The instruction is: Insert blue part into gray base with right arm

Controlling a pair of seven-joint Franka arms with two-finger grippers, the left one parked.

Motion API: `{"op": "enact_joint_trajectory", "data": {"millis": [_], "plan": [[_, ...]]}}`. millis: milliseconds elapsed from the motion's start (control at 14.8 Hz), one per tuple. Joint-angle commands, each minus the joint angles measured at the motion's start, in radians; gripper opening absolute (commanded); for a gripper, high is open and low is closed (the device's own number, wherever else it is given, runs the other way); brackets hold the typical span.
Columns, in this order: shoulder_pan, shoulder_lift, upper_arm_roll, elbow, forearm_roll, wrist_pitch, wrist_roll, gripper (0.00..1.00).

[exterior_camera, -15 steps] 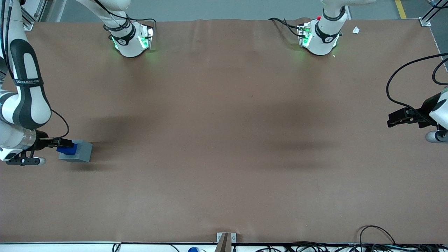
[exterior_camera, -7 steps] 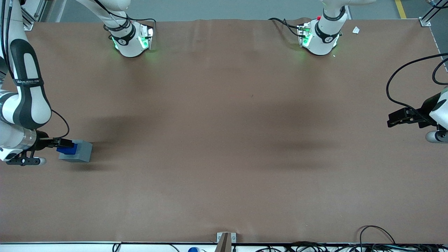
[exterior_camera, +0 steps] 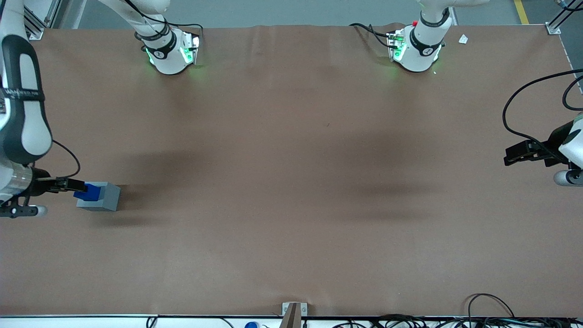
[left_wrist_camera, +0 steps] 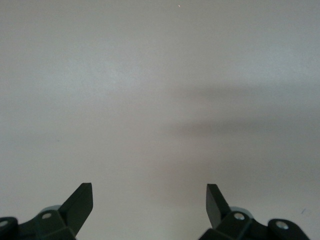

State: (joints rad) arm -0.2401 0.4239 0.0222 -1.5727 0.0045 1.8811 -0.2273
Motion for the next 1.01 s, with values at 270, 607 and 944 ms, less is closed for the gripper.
{"op": "enact_joint_trajectory", "data": {"millis": [270, 607, 944], "plan": [[0.12, -0.143, 0.001, 0.095, -0.001, -0.238, 0.224, 1.0], [0.16, -0.258, 0.004, 0.091, 0.003, -0.321, 0.258, 1.0], [0.162, -0.35, 0.007, 0.085, 0.015, -0.367, 0.258, 1.0]]}}
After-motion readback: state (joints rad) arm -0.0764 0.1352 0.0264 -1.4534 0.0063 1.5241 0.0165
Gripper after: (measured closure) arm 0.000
